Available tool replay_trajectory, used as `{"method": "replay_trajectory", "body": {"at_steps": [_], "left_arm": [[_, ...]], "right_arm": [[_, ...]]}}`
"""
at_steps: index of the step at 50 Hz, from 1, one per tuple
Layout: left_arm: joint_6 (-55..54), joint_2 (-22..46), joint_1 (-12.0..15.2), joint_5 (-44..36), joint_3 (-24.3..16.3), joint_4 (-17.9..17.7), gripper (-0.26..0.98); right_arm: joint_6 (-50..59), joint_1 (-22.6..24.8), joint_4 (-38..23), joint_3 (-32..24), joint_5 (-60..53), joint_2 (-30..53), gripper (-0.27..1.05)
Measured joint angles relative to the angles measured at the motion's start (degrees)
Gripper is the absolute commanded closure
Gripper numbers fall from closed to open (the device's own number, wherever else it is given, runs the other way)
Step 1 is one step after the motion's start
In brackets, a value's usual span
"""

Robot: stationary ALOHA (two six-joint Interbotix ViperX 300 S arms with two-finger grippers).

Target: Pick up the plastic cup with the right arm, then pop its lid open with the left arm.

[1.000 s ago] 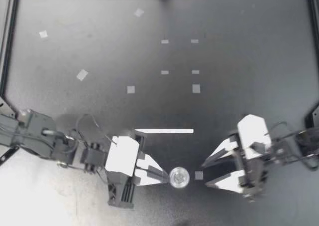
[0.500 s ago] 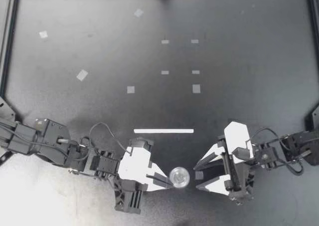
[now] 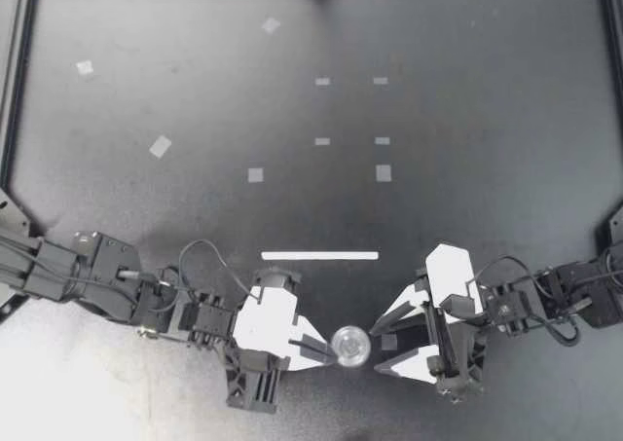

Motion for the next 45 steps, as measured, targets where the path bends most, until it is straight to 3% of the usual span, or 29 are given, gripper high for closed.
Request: {"method": "replay_trajectory", "body": {"at_steps": [45], "left_arm": [[1.49, 2.55, 1.23, -0.09, -0.79, 0.00, 0.72]], "right_arm": [[0.09, 0.00, 0.00, -2.55, 0.35, 1.32, 0.13]]}}
